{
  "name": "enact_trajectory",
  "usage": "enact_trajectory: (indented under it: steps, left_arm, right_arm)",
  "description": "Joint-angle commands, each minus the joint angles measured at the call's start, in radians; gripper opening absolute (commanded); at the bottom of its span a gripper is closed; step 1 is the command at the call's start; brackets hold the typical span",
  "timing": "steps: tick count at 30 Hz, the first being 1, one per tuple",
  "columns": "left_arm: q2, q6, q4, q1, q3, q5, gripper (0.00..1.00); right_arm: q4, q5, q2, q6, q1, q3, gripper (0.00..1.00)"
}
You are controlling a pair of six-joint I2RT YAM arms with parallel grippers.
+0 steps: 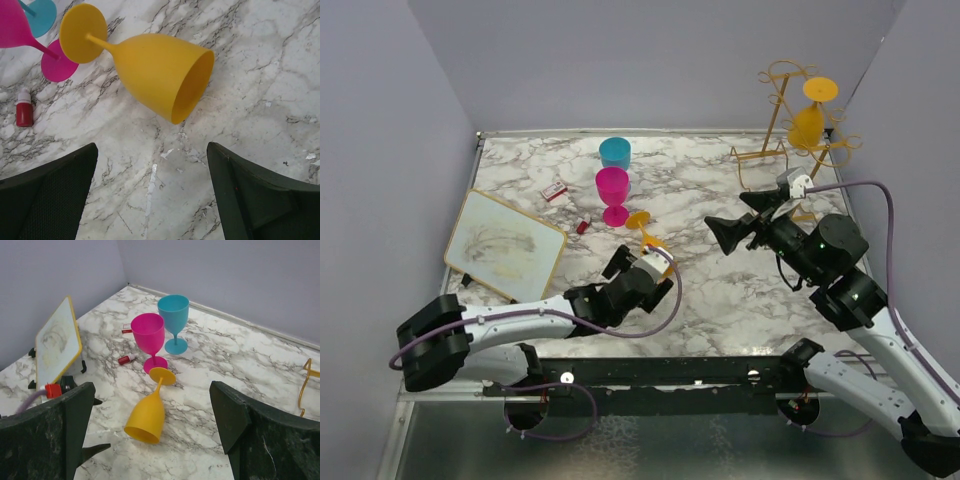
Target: Take the wine glass off the wine glass rack
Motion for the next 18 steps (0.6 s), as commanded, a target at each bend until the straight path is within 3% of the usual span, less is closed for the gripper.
enact_trajectory:
  steps: [1,4,8,18]
  left_arm:
    - [0.102,0.057,0.186,-0.067,-0.011,-0.248,0.94]
    - [0.198,0.046,0.258,-0.072,0.016,-0.303,0.98]
    - [0.355,0.044,0.271,-0.072,0.114,-0.442,0.93]
    - [0.608,0.126,0.402,-0.033,0.253,-0.435,0.85]
  right_arm:
    - [0.022,0.042,-0.031,-0.019,0.003,-0.025,1.0]
    - [0.019,0.055,-0.053,-0.03,0.003,-0.034,1.0]
    - [0.014,0.069,-0.081,-0.029,0.003,-0.044,1.0]
    - [-0.003,0.067,-0.131,-0.021,0.003,-0.054,1.0]
